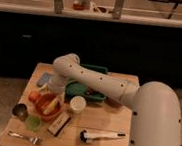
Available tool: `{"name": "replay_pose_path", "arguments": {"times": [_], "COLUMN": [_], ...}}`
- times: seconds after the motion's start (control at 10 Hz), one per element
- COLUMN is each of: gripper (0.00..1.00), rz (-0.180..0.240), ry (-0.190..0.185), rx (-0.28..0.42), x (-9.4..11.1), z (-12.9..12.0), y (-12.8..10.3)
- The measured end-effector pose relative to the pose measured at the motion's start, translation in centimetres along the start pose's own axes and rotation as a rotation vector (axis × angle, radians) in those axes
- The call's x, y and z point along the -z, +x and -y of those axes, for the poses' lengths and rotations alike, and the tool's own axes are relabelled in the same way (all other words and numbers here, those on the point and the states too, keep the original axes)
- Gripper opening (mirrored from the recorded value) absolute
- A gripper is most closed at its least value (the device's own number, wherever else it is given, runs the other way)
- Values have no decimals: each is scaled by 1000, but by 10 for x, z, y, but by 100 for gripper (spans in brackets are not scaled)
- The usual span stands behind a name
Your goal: Place banana in red bowl
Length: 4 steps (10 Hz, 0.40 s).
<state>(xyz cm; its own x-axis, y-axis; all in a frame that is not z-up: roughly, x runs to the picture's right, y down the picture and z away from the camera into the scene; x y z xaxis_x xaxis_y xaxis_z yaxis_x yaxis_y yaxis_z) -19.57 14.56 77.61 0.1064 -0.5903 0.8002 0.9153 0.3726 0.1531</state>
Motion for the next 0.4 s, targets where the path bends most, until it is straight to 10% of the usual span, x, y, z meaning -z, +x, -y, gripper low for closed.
{"name": "replay_pose_path", "arguments": {"times": [0.4], "gripper": [80], "rz": [-2], "ry": [-1], "rx": [7], "x": [0], "z": [1], "y": [-1]}}
